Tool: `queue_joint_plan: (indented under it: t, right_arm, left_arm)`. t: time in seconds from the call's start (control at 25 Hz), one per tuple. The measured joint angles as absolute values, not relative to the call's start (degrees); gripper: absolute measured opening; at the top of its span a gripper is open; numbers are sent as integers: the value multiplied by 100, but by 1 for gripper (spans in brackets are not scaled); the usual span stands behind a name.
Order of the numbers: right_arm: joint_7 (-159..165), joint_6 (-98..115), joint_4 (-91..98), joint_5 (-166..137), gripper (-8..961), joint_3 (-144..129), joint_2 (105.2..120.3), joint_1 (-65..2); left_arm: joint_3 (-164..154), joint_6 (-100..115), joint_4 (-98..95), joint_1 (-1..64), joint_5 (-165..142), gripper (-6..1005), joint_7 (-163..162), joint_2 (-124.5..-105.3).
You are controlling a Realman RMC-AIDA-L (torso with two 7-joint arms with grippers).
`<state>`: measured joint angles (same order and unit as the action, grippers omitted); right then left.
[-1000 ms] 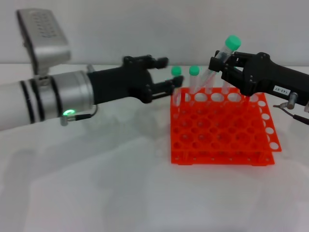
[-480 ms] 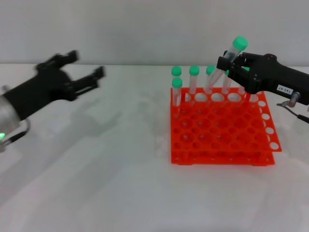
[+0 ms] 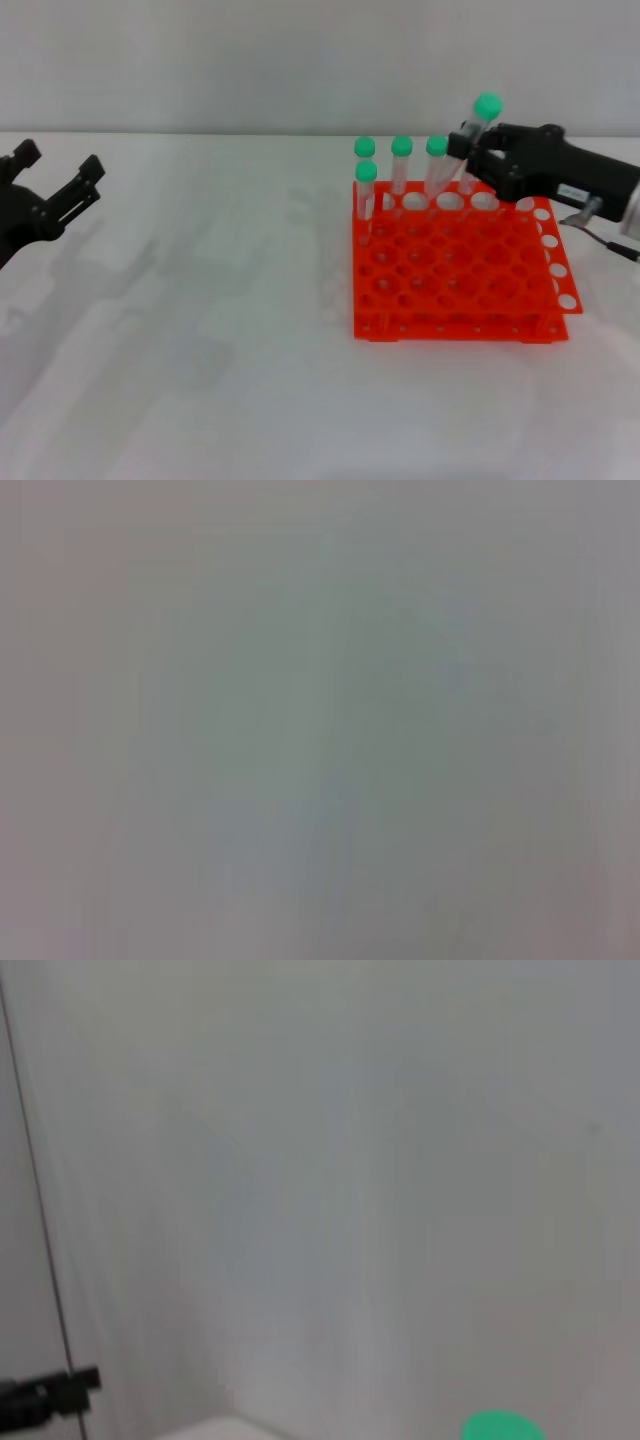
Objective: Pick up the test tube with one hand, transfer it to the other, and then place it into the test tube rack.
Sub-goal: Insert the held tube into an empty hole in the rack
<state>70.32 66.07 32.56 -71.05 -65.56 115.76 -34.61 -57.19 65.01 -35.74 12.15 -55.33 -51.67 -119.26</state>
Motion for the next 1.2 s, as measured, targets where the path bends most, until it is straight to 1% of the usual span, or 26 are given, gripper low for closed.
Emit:
queue_joint_plan:
  t: [0.4,1.2]
  right_arm:
    - [7013,5751,3252,-6957,242,-7415,11603,-3827]
    - [6941,4910,3263,-6890,263,-8108,11618,-4089]
  left_arm:
    - [-5713,6553,-3438,1133,-5462,885,-5068,-11930]
    - [-5731,6606,-3248,1171,-5378,885,-5062,-11926]
